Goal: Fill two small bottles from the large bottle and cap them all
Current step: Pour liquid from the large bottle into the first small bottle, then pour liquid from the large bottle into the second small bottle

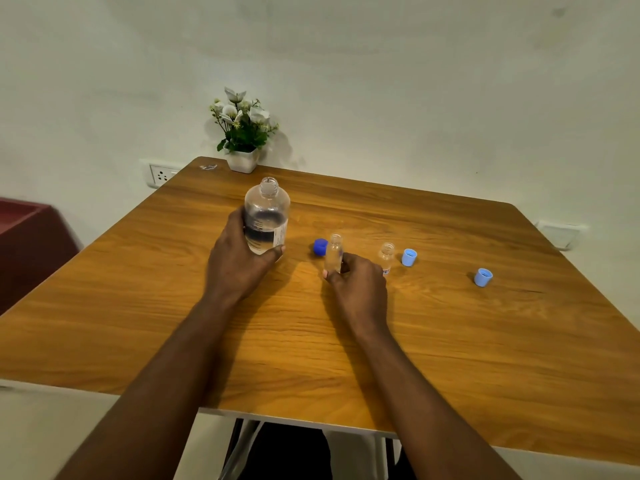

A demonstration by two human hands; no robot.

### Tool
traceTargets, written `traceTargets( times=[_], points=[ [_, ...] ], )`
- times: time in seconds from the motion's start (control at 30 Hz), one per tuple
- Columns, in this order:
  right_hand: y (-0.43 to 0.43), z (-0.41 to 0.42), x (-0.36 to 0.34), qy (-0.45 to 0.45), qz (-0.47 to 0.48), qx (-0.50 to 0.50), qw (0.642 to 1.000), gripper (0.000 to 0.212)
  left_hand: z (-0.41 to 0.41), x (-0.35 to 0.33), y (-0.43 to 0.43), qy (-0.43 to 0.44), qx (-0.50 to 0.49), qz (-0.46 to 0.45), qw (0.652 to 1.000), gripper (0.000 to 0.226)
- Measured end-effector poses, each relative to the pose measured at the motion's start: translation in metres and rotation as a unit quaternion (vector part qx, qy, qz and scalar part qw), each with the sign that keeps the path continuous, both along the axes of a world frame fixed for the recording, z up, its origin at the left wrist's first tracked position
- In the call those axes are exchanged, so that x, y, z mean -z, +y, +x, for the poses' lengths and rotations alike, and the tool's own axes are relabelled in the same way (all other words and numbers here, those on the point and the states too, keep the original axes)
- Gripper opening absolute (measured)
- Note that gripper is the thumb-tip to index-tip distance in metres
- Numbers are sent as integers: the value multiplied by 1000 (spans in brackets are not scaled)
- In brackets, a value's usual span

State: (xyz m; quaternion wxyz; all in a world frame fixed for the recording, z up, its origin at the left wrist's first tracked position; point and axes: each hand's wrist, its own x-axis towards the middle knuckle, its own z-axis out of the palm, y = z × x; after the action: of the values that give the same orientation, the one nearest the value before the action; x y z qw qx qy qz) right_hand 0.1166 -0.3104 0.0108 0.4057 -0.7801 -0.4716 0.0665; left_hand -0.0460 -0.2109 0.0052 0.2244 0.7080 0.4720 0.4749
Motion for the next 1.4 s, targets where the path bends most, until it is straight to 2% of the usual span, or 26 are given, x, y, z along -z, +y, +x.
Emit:
traceTargets(
  times=[0.33,0.5,0.7,0.77,0.9,1.03,1.23,1.4],
  points=[
    [-3,-1,-1,7,-16,18,1000,21,-1,-1,-2,6,1,-9,1000,88],
    [-26,2,-1,4,27,25,999,22,-1,-1,-1,9,2,-10,1000,89],
    [-53,30,-4,58,104,129,985,12,0,-2,-1,11,-1,-7,1000,89],
    [-54,41,-6,77,110,153,979,19,0,-2,-2,14,-1,-6,1000,89],
    [-49,50,-5,96,68,113,987,54,0,-2,-2,23,-2,-8,1000,90],
    [-39,50,-1,85,53,84,991,65,-1,-1,-1,24,-6,-6,1000,90],
    [-31,47,-1,50,36,87,994,58,-2,0,-1,22,-6,-4,1000,89],
    [-36,44,-1,49,42,65,996,35,-1,-1,-2,21,-6,-8,1000,89]
  ],
)
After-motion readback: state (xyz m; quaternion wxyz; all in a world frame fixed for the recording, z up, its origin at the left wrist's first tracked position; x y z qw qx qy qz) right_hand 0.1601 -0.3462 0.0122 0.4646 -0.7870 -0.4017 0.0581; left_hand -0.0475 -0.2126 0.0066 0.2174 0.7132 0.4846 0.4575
